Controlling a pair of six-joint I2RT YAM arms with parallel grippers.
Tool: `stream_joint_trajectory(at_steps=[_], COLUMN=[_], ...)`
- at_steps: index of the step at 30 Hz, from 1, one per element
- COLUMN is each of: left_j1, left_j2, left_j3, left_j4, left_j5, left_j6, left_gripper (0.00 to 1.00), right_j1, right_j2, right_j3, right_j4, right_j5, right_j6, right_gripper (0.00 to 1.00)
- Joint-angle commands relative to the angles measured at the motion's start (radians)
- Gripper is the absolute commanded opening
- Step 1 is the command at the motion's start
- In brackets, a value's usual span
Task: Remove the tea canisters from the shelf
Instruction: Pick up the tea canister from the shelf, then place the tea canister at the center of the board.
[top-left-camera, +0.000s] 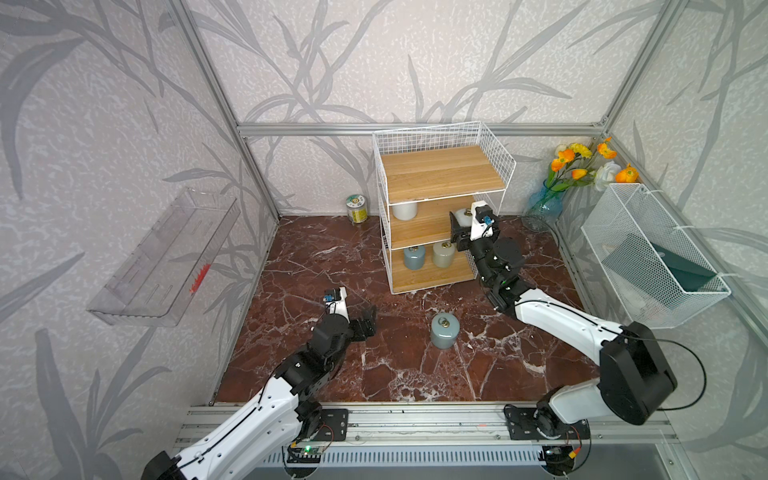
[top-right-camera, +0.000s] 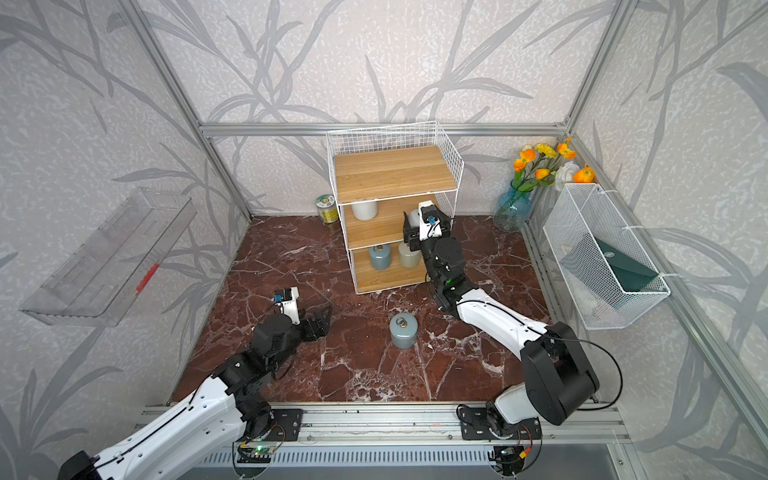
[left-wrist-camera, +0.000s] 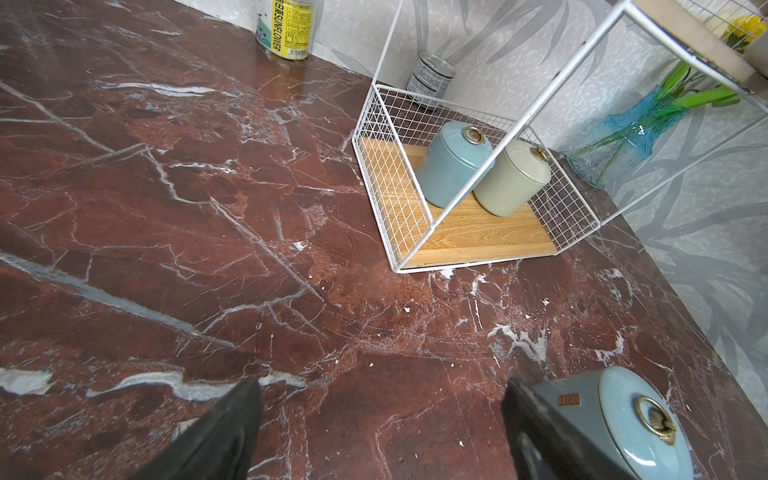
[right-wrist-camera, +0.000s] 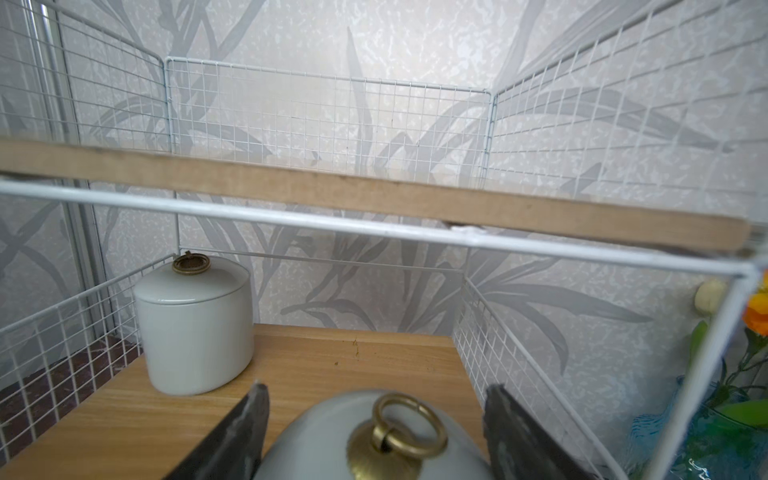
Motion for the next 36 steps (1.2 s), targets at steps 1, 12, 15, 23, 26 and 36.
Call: stream_joint_trajectory(at_steps=[1,12,15,23,26,36], left_j1=[-0.006,-0.008,-0.008,-0.007,-0.007,-0.009], left_j2=[-0.013,0.000,0.012,0.052,0.073,0.100], left_j3=[0.006,0.014,0.028,0.039,0.047,0.056], left_j4=[-0.015,-0.007,-0.011,0.009,0.013,0.000], left_j5=[-0.021,-0.028,-0.023,-0.008,0.001,-0.004], left_j6=[0.018,0.037,0.046,0.043,0.044,0.040], left_gripper=[0.91,0.91,0.91,0.91,0.91,0.91], right_j1=[0.000,0.010,0.014,0.050,0.058,0.096], right_j2=[-0.142,-0.554,-0.606,-0.640,-0.590,-0.348], right_j3=[-0.039,-0.301,-0.359,-0.552,-0.597,-0.660], right_j4=[-0.003,-0.300,-0.371,-0.358,-0.310,-0.113], right_j5=[-0.034,0.064,0.081,0.137,0.146,0.223], right_j6=[0.026,0.129,0.177,0.305,0.335,0.370], right_gripper=[0.58,0.58,0.58,0.58,0.58,0.58])
